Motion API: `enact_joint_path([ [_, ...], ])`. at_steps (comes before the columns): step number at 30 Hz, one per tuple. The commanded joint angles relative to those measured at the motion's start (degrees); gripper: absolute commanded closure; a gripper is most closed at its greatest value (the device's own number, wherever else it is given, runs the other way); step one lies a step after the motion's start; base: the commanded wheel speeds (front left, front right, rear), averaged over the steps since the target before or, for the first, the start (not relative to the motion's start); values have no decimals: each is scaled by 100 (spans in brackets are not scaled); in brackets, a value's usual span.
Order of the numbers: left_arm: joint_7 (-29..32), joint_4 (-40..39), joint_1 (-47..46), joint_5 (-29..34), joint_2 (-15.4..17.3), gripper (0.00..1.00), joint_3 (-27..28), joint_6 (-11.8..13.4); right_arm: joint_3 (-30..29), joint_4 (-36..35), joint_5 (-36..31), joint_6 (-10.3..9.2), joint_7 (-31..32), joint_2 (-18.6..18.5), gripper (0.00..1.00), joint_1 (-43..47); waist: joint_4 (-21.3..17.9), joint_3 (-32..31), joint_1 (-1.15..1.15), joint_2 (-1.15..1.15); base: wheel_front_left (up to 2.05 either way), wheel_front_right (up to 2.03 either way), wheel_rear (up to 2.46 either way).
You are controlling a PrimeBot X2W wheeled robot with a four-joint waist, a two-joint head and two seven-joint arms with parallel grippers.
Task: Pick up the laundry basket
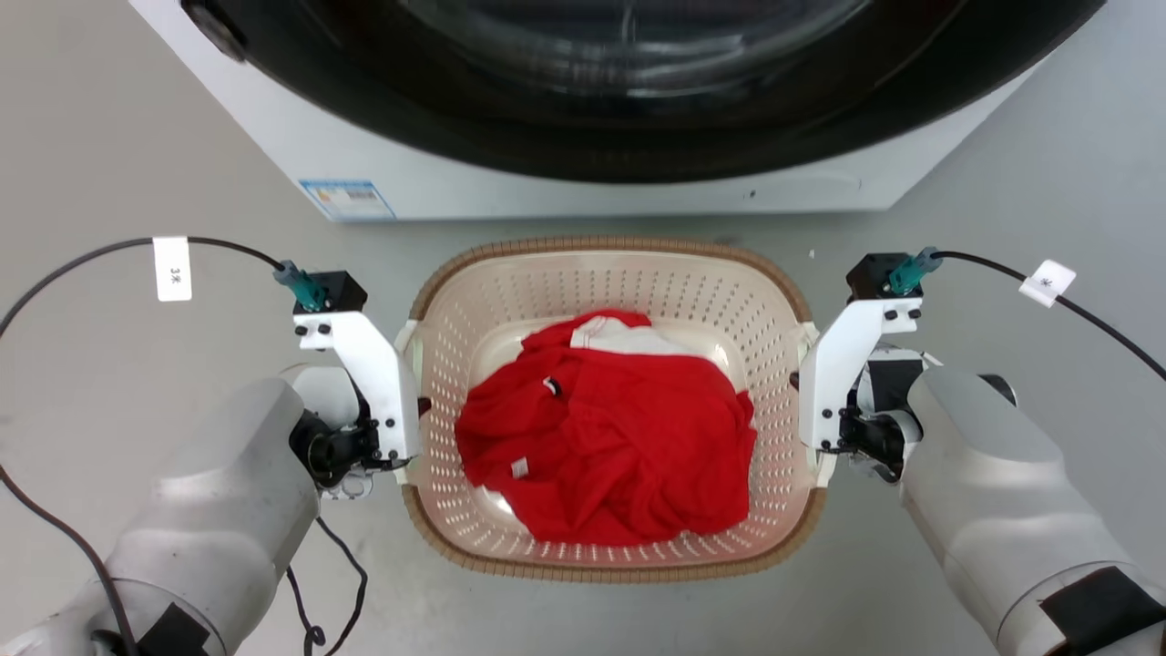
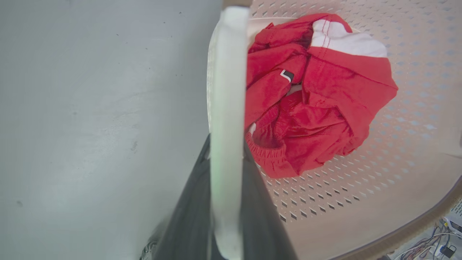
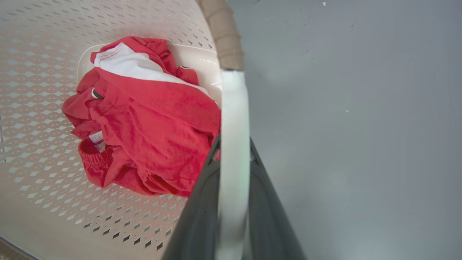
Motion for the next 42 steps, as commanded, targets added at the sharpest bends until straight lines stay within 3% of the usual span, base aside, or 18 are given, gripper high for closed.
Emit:
enact_joint_path([
  [1, 52, 13, 54, -62, -16, 100, -3, -2, 9, 28, 49, 20, 104, 8, 100, 102, -2, -424, 0, 0, 0, 0, 0],
  [23, 1076, 600, 431, -551, -444, 100, -179, -2, -147, 94, 367, 19, 1768, -289, 100, 493, 185, -2121, 0, 0, 0, 0, 0],
  [32, 1272, 774, 749, -647, -576, 100, -231, -3, -325, 94, 368, 19, 2139, -250, 100, 940, 196, -2446, 0, 0, 0, 0, 0],
  [42, 1318, 838, 825, -693, -614, 100, -244, -2, -482, 92, 246, 19, 2135, -186, 100, 1091, 187, -2461, 0, 0, 0, 0, 0],
])
